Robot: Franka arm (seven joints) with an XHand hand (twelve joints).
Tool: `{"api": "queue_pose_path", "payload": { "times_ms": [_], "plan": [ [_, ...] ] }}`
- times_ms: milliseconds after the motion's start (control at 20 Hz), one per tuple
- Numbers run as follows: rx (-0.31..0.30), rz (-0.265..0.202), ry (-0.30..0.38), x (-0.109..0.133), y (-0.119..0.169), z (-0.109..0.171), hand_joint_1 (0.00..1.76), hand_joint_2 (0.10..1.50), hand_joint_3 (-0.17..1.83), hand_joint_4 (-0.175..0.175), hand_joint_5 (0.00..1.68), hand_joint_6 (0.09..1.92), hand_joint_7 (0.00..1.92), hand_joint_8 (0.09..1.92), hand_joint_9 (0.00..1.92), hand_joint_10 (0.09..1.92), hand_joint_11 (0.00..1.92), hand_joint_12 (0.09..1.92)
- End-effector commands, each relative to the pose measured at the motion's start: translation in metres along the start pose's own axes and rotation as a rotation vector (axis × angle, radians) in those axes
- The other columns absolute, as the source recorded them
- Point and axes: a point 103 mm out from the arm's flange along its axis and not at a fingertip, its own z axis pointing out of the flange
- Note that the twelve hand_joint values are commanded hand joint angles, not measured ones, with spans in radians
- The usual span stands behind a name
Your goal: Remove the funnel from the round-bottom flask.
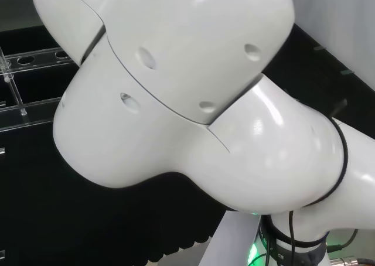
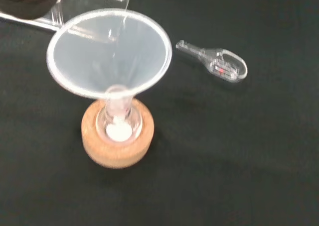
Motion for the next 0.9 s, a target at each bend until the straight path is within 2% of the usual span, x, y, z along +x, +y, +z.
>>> {"api": "queue_pose_path", "payload": {
  "times_ms": [50, 550, 900],
  "plan": [
    [0.037, 0.002, -0.003, 0.005, -0.013, 0.01, 0.65, 0.66, 0.26, -0.034, 0.18, 0.09, 0.03, 0.7, 0.37, 0.69, 0.41, 1.39],
    [0.073, -0.014, -0.062, 0.018, -0.006, 0.023, 0.64, 0.67, 0.22, -0.027, 0.05, 0.09, 0.0, 0.42, 0.27, 0.76, 0.43, 1.4],
    [0.104, -0.014, -0.105, 0.028, 0.007, 0.036, 0.64, 0.69, 0.19, -0.025, 0.03, 0.09, 0.0, 0.31, 0.18, 0.81, 0.41, 1.43]
  ]
}}
